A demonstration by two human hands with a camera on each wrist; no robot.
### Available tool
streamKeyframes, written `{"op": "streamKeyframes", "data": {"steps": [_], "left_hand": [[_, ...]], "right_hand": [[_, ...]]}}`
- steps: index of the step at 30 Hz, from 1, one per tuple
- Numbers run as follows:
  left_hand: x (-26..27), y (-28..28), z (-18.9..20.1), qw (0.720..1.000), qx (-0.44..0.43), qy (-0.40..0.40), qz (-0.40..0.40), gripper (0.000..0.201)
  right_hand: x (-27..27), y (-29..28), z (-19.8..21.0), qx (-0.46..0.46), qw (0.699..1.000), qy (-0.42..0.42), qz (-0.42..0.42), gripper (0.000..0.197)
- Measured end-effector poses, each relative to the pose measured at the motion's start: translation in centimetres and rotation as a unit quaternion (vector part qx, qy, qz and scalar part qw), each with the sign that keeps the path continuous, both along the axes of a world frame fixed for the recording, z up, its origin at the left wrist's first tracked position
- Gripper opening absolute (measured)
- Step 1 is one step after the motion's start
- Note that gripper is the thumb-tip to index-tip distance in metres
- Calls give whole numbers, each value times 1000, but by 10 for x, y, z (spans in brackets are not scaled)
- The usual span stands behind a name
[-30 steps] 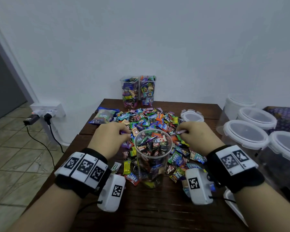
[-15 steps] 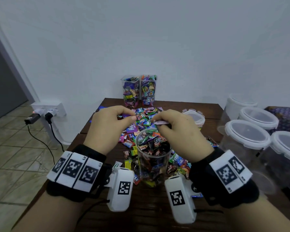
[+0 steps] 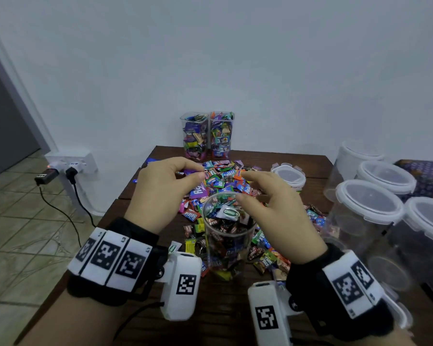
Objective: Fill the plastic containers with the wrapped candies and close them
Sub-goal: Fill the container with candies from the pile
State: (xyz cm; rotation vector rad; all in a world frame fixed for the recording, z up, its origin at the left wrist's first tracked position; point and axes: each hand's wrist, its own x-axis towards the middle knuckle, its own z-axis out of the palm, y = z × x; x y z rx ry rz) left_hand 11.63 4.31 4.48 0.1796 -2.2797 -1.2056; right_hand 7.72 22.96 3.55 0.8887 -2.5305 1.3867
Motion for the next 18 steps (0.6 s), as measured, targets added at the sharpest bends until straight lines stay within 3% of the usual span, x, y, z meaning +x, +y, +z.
{"op": "streamKeyframes", "data": {"steps": [4,6,9,14,18], "left_hand": [[-1,4,3,1000,18,5,-13,13],[-2,8,3,999,25,4,-26,13],[-3,16,1,998,36,-9,-57,14],[-5,29,-6,996,30,-23,-84,15],[-4,33,-7,995,13,-34,-91,15]], "right_hand": [[4,8,-29,-70,988,-134,23,91],[7,8,-40,-103,972,-202,65,104],[10,4,-54,-143,952,-245,114,103],[12,-2,-62,-162,961,-197,105,77],[11,-1,-63,-174,959,-196,106,74]]}}
